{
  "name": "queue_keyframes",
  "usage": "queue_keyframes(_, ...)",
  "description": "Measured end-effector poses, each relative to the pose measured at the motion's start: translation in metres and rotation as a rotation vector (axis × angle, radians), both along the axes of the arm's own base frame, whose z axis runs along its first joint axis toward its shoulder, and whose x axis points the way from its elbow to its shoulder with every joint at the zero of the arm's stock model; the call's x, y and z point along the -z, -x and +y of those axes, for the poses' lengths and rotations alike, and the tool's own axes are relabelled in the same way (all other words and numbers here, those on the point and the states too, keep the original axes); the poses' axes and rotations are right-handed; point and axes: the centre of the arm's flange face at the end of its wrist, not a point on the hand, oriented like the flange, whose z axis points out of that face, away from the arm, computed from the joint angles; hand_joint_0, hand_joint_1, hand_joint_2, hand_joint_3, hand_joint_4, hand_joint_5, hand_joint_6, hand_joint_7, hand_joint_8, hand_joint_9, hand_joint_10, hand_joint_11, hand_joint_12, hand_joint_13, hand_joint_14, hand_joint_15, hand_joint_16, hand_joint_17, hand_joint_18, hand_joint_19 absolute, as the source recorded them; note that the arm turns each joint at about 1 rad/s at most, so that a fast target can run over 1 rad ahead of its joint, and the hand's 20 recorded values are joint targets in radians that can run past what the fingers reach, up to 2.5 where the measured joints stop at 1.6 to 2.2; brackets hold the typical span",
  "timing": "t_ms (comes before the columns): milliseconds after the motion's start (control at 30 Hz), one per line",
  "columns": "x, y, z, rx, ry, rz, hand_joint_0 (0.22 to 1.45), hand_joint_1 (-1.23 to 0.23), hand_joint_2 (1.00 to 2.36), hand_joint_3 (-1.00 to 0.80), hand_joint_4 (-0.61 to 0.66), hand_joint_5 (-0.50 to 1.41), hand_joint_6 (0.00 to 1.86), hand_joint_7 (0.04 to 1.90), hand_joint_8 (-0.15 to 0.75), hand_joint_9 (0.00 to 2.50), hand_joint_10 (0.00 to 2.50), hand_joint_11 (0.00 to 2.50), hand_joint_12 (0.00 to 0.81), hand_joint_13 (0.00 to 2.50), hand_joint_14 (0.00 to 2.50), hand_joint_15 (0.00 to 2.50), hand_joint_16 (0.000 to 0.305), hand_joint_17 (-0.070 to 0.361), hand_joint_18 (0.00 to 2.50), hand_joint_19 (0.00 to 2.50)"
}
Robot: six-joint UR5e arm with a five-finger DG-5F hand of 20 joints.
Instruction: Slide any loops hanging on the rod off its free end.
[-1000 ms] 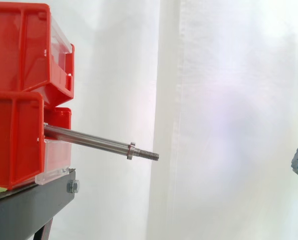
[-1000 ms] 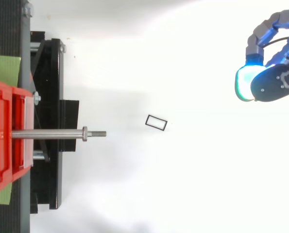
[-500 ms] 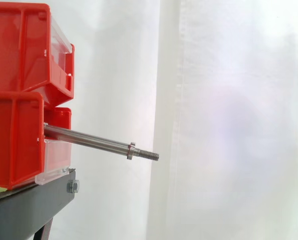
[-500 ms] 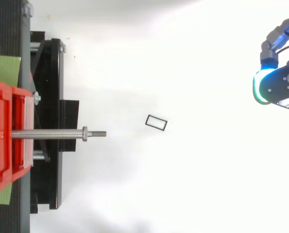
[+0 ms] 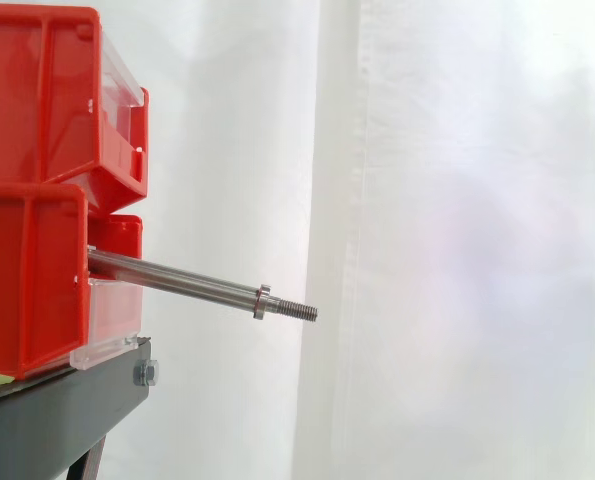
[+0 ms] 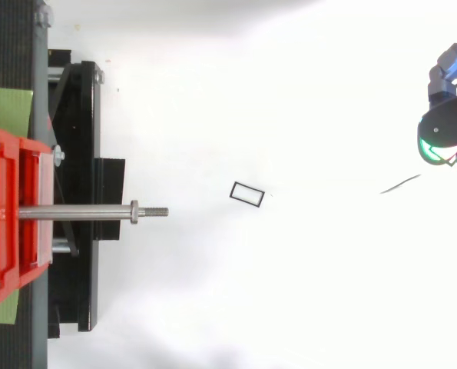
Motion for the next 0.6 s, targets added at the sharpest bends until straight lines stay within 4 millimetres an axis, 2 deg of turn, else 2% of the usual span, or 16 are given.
queue_keyframes(600,0.0002,-0.0006,0.0011,-0.002,-0.001,-0.002,0.57,-0.56,1.0,-0.5,0.12,-0.11,0.88,1.02,0.277,1.06,0.01,0.39,0.338,0.73,0.01,0.24,0.045,0.102,0.73,0.48)
